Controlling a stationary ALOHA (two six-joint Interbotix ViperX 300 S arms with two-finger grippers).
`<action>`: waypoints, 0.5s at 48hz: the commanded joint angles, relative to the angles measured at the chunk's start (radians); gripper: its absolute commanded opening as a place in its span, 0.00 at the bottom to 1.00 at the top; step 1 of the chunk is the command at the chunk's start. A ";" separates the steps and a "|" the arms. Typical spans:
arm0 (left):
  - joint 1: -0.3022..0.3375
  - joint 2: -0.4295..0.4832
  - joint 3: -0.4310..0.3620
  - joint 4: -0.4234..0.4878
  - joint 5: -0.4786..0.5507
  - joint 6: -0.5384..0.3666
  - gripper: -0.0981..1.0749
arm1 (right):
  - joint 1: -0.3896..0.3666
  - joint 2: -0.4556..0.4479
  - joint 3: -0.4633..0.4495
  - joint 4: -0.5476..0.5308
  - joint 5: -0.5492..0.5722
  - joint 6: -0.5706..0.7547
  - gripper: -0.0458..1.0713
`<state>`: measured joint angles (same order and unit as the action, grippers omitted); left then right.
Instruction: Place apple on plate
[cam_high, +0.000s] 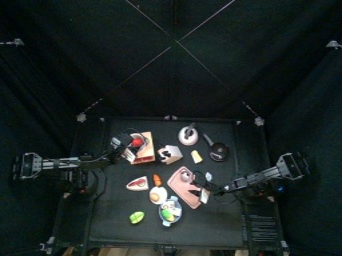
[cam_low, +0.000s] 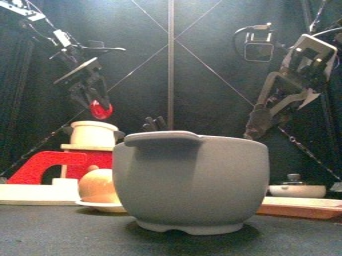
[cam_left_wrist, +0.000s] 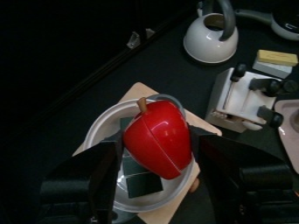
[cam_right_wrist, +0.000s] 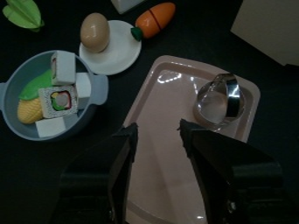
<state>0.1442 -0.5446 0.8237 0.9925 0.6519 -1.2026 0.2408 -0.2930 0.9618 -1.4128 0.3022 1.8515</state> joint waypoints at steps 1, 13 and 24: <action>-0.032 -0.003 -0.018 0.006 -0.028 0.002 0.75 | -0.002 -0.032 -0.017 0.000 0.005 -0.002 0.76; -0.160 0.026 -0.046 0.040 -0.183 0.000 0.75 | -0.003 -0.084 0.003 0.008 0.035 -0.002 0.76; -0.215 0.189 -0.120 0.058 -0.345 0.002 0.75 | 0.000 -0.114 0.028 0.067 0.072 -0.002 0.76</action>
<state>-0.0552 -0.4142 0.7578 1.0416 0.3590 -1.1996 0.2408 -0.3820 0.9910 -1.3698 0.3666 1.8515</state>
